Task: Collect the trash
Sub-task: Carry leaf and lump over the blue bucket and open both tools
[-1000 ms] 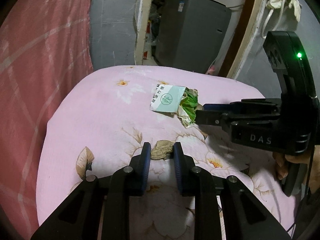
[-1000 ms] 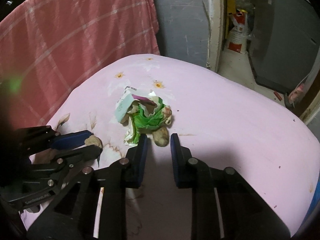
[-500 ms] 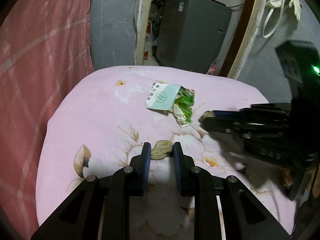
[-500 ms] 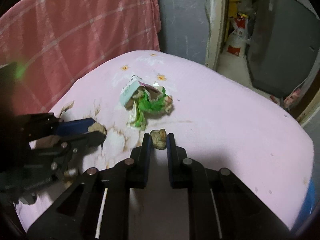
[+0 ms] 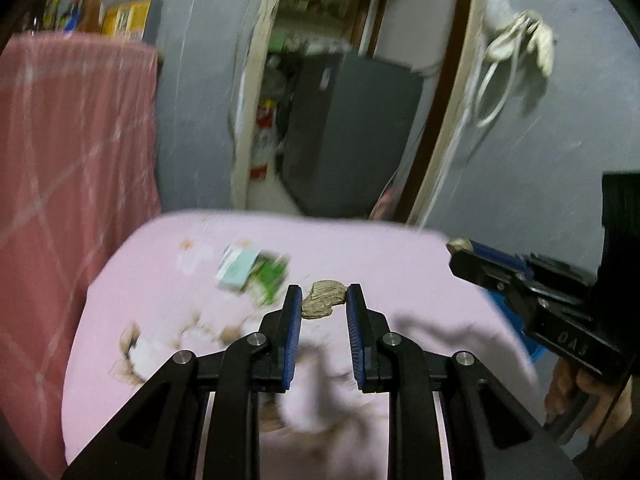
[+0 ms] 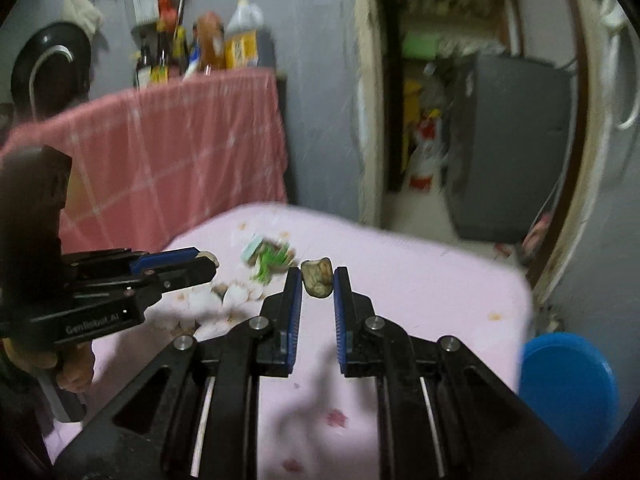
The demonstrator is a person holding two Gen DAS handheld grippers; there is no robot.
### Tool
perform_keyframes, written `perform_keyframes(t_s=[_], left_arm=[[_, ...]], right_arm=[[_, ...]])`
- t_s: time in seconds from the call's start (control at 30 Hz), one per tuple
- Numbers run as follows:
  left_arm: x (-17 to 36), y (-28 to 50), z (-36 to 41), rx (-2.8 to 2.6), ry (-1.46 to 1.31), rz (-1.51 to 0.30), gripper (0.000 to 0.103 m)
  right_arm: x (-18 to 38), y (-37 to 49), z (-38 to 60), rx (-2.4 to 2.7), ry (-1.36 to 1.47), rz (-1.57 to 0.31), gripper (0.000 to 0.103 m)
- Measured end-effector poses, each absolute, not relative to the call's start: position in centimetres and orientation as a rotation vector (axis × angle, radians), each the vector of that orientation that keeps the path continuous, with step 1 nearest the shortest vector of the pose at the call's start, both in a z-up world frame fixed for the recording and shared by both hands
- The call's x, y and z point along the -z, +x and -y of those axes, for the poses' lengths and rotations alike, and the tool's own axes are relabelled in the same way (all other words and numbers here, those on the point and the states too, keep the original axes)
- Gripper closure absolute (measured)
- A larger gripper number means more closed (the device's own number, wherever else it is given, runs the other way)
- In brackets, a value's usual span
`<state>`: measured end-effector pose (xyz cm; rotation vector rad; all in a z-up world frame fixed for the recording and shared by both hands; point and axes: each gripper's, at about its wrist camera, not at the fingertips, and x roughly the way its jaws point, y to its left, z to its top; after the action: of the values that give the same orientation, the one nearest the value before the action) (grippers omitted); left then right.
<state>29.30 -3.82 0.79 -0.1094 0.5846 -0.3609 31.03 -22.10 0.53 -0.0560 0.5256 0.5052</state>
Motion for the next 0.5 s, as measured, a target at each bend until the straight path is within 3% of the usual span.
perform_keyframes(t_s=[0.5], left_arm=[[-10.3, 24.6, 14.7, 0.544, -0.13, -0.243, 0.084]], right_arm=[[-9.8, 22.0, 33.8, -0.252, 0.011, -0.156, 0.087]])
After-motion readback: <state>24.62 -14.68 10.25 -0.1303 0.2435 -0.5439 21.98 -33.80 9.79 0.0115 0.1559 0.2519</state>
